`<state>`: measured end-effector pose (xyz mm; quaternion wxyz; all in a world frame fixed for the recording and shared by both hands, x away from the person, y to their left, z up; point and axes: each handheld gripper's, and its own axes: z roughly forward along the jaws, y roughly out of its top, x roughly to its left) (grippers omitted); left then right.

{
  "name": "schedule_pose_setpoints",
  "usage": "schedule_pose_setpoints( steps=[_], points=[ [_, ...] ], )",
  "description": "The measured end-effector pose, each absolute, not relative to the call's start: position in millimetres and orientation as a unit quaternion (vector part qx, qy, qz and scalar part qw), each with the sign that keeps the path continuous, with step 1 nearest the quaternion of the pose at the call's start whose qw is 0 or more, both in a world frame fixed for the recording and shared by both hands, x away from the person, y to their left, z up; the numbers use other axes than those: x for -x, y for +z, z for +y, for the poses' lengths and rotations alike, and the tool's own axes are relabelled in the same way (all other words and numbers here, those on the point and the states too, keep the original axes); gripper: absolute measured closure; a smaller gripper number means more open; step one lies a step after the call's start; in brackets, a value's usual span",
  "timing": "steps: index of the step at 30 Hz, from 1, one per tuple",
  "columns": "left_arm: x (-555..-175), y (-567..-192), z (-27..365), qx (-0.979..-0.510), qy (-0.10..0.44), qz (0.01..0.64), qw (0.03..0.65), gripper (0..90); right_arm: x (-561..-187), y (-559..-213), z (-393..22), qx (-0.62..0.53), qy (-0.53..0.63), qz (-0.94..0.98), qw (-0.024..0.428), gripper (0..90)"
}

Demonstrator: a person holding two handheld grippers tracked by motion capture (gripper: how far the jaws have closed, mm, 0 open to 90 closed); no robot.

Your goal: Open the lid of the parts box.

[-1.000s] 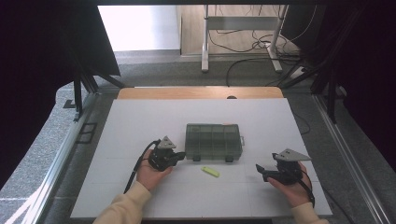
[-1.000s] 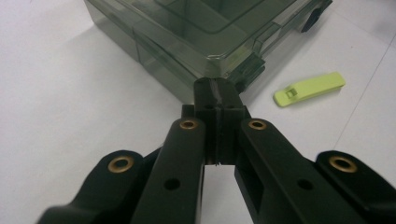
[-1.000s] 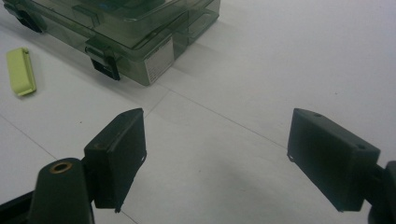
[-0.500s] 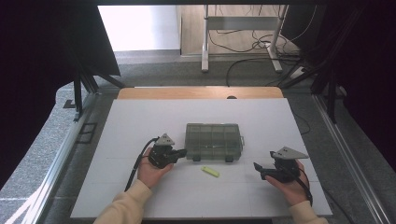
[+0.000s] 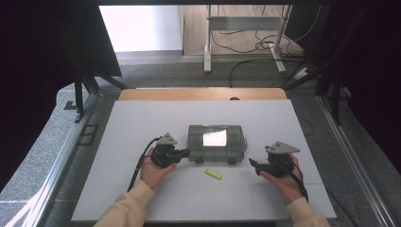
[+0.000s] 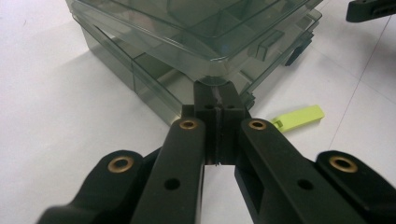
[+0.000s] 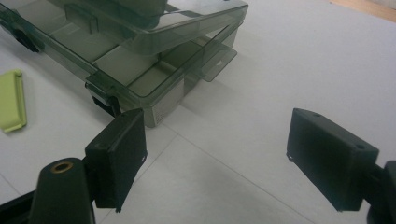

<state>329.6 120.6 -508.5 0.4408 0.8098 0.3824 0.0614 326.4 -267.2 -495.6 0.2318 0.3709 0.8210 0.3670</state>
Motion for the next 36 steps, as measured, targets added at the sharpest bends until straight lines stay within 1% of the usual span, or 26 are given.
schedule_pose_setpoints(
  steps=[16,22,36],
  points=[
    [-332,-505,119,-0.804,0.061,0.381,0.452,90.0,-342,-494,-251,-0.352,0.362,0.832,0.230,20.7],
    [-335,-502,119,-0.801,0.060,0.382,0.458,90.0,-352,-492,-241,-0.339,0.367,0.831,0.244,21.6],
    [-338,-497,119,-0.795,0.060,0.383,0.466,90.0,-367,-489,-232,-0.319,0.375,0.826,0.273,25.3]
  ],
)
